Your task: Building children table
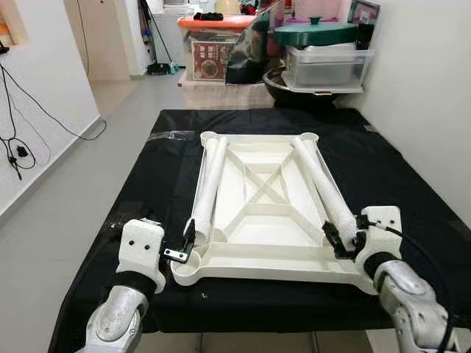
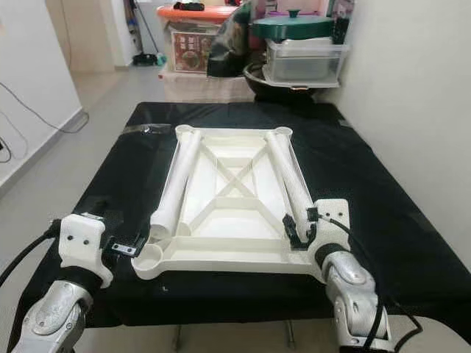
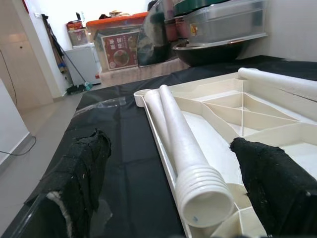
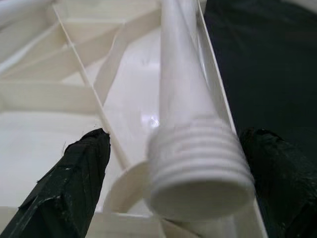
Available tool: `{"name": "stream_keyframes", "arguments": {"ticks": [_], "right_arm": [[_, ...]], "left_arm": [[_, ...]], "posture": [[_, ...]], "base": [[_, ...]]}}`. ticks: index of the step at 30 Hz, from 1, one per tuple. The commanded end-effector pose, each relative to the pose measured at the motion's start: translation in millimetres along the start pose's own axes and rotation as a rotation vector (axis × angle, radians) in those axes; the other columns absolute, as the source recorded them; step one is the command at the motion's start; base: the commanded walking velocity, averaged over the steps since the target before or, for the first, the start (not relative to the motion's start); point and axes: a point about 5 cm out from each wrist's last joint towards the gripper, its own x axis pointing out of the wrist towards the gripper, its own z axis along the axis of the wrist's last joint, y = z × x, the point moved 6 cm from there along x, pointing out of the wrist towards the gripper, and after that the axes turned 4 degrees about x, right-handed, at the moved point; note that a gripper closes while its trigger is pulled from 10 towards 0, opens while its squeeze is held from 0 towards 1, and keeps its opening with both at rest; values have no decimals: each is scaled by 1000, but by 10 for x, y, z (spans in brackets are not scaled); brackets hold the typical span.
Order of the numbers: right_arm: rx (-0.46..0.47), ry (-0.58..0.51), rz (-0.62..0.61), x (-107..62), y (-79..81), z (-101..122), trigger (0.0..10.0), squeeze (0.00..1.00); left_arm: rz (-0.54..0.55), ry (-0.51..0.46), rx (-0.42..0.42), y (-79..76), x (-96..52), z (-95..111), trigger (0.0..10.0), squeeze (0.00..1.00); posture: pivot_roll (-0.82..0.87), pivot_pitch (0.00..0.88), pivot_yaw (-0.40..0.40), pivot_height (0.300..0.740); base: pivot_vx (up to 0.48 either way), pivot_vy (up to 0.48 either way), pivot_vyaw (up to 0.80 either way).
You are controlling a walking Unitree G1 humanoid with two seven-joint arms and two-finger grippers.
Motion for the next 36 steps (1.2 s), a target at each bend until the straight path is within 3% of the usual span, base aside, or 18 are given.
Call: {"name": "stream_keyframes", "arguments": {"ticks": [1, 9, 20, 21, 22, 23, 24, 36], "right_arm": [[28, 21, -3, 49, -47, -83, 10000, 0], [17, 18, -61, 162, -313, -47, 10000, 0], [44, -2, -80, 214, -338, -43, 10000, 0], [63, -14, -83, 217, -327, -81, 3922, 0], [70, -22, -84, 213, -326, -84, 2706, 0], [70, -22, -84, 213, -326, -84, 2706, 0], [77, -32, -87, 207, -327, -83, 0, 0], [112, -64, -89, 197, -282, -89, 0, 0]], "left_arm": [[0, 14, 2, -4, 10, -49, 10000, 0], [-8, 10, -4, -25, 27, -50, 10000, 0], [-8, 13, -2, -30, 27, -65, 10000, 0], [-11, 15, 0, -33, 26, -75, 10000, 0], [-12, 16, 1, -31, 28, -78, 10000, 0], [-12, 16, 1, -31, 28, -78, 10000, 0], [-12, 16, 2, -29, 30, -81, 10000, 0], [-22, 14, 4, -50, 52, -93, 10000, 0]], "posture": [[-20, 0, -35, 740], [-17, 0, -34, 740], [-8, 0, -37, 740], [-9, 0, -34, 740], [-9, 0, -34, 740], [-9, 0, -34, 740], [-9, 0, -33, 740], [-12, 0, -28, 740]], "base": [[0, 0, 0], [0, 0, 0], [0, 0, 0], [0, 0, 0], [0, 0, 0], [0, 0, 0], [0, 0, 0], [0, 0, 0]]}}
